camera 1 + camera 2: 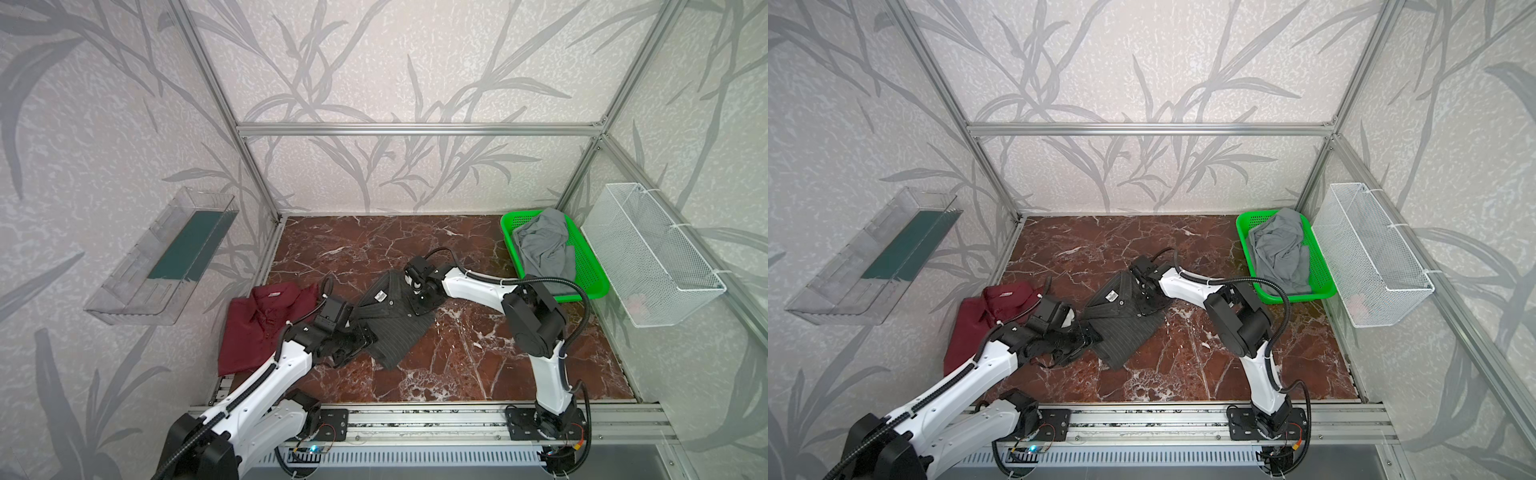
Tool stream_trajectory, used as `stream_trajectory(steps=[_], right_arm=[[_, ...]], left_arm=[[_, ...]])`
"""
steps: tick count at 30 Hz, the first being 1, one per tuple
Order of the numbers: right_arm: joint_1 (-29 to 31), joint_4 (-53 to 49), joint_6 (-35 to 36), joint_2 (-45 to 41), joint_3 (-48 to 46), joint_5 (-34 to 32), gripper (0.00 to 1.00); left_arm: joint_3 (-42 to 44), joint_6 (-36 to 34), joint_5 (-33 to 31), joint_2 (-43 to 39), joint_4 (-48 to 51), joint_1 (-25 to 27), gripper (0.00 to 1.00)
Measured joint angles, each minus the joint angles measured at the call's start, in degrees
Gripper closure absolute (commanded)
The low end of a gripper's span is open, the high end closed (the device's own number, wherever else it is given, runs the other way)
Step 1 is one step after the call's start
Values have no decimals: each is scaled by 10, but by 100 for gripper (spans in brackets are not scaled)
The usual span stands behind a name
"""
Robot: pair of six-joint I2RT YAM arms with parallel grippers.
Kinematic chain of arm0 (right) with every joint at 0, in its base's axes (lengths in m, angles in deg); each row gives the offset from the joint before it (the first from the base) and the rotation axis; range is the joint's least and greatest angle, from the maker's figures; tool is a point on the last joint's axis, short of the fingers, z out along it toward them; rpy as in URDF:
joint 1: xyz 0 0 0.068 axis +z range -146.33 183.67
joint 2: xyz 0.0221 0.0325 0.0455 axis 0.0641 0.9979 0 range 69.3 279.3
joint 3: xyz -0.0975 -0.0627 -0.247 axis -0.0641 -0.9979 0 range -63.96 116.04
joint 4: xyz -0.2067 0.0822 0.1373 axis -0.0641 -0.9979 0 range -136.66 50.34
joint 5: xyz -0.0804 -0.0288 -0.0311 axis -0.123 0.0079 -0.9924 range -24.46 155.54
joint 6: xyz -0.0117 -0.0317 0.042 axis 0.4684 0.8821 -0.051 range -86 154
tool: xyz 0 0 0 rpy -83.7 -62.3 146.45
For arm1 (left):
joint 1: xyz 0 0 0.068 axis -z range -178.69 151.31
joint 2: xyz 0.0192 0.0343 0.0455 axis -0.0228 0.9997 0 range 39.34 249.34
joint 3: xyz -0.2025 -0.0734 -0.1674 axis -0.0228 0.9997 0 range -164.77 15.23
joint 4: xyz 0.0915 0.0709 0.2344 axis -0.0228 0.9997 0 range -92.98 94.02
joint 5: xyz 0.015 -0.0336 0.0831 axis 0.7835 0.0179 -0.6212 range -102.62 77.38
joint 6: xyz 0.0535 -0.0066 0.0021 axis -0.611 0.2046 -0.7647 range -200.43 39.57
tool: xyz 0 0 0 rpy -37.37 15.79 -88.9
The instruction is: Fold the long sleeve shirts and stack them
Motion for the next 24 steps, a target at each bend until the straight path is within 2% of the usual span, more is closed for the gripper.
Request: stream_trajectory(steps=[5,10,13,15,18,24], right_arm=[[5,57,-58,-57,-100,15,77],[58,118,-149,-173,-258,44,56],[98,132,-192,-213,-297,67,43],[114,122,-199,-232,-301,72,36],[112,91,-193,-279,-299,43,29],[50,30,-134,-366,-287,-21,27]], left_arm=[[1,-2,-20,2,-7,-1,24],[-25,-38,-26,23,6,-39,18],[-46,-68,-25,37,17,-69,13],[-57,-87,-23,42,28,-75,11],[-59,-99,-11,42,36,-70,11],[-41,-92,-11,41,39,-13,10]])
